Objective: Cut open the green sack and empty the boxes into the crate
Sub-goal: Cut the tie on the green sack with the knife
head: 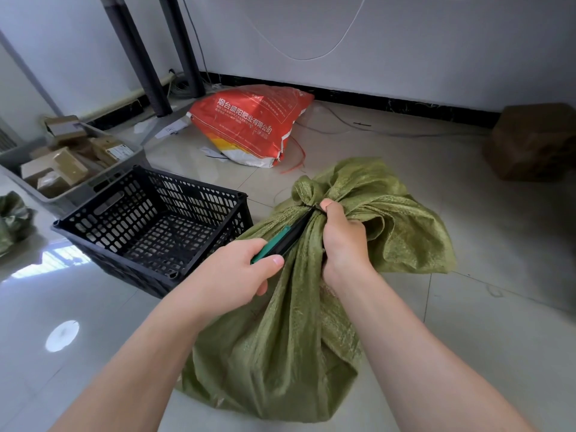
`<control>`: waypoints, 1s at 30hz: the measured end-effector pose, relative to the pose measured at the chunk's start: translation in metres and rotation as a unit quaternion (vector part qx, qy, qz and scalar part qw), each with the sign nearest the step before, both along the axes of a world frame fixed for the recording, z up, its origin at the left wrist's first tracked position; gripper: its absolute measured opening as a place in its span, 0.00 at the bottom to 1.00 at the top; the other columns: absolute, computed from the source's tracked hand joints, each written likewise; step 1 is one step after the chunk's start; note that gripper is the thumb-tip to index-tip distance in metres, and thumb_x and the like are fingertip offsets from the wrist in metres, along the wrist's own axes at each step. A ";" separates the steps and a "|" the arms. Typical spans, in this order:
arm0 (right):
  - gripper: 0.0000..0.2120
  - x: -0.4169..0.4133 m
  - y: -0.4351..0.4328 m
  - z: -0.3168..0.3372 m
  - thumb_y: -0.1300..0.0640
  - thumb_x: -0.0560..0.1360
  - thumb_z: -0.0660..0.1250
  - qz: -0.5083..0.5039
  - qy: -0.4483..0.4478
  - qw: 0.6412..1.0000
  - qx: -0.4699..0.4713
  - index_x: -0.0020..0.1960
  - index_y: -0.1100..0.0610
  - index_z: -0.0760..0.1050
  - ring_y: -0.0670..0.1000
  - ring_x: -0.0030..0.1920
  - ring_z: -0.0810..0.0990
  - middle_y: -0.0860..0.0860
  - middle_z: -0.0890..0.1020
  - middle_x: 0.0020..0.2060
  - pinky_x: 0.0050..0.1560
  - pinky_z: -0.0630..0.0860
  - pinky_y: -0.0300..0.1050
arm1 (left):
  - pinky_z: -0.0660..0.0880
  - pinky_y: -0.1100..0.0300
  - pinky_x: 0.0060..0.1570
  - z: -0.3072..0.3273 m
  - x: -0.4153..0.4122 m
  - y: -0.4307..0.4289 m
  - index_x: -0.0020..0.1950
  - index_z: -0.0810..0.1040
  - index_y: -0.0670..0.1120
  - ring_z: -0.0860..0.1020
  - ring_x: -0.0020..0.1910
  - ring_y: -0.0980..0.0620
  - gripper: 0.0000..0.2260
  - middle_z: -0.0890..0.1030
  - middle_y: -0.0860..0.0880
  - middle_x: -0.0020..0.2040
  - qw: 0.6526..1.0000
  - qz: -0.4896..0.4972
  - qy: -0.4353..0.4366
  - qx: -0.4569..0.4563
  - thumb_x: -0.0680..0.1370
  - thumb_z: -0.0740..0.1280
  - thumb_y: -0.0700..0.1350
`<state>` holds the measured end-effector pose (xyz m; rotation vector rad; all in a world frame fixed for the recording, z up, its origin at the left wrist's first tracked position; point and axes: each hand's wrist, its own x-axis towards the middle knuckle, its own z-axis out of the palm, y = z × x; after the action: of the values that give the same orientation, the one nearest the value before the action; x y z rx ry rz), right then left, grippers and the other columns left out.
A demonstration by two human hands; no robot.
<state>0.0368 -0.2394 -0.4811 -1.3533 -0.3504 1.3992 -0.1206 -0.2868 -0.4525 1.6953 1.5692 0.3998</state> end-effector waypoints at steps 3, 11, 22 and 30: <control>0.13 -0.001 -0.002 0.003 0.47 0.77 0.67 -0.007 -0.002 1.000 -0.006 0.45 0.57 0.72 0.57 0.48 0.83 0.55 0.82 0.44 0.58 0.80 0.61 | 0.65 0.62 0.26 0.003 0.002 0.000 0.46 0.76 0.46 0.66 0.21 0.57 0.10 0.76 0.51 0.29 0.998 0.013 -0.045 -0.035 0.81 0.63 0.52; 0.14 -0.001 -0.003 0.010 0.47 0.79 0.66 -0.013 -0.002 1.000 -0.014 0.42 0.56 0.70 0.64 0.56 0.81 0.55 0.78 0.40 0.59 0.79 0.63 | 0.68 0.59 0.31 -0.006 0.003 -0.003 0.43 0.74 0.46 0.69 0.21 0.59 0.12 0.78 0.52 0.29 0.999 0.018 -0.029 -0.003 0.80 0.62 0.53; 0.14 -0.001 0.003 0.012 0.49 0.77 0.67 0.018 -0.010 1.000 -0.017 0.55 0.59 0.77 0.60 0.48 0.85 0.57 0.85 0.49 0.54 0.82 0.61 | 0.75 0.49 0.39 -0.017 0.010 -0.007 0.42 0.73 0.51 0.78 0.34 0.50 0.10 0.81 0.48 0.36 0.988 0.030 0.051 0.145 0.80 0.61 0.54; 0.13 -0.009 -0.001 0.013 0.44 0.75 0.64 0.015 -0.048 0.999 -0.011 0.46 0.55 0.73 0.66 0.57 0.81 0.57 0.82 0.44 0.56 0.79 0.69 | 0.75 0.51 0.36 -0.015 0.012 -0.008 0.51 0.71 0.53 0.77 0.34 0.46 0.10 0.77 0.49 0.35 0.968 0.034 0.134 0.208 0.79 0.59 0.58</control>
<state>0.0281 -0.2403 -0.4678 -1.4417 -0.4211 1.3697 -0.1085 -0.2949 -0.4676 2.0879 1.8362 0.5879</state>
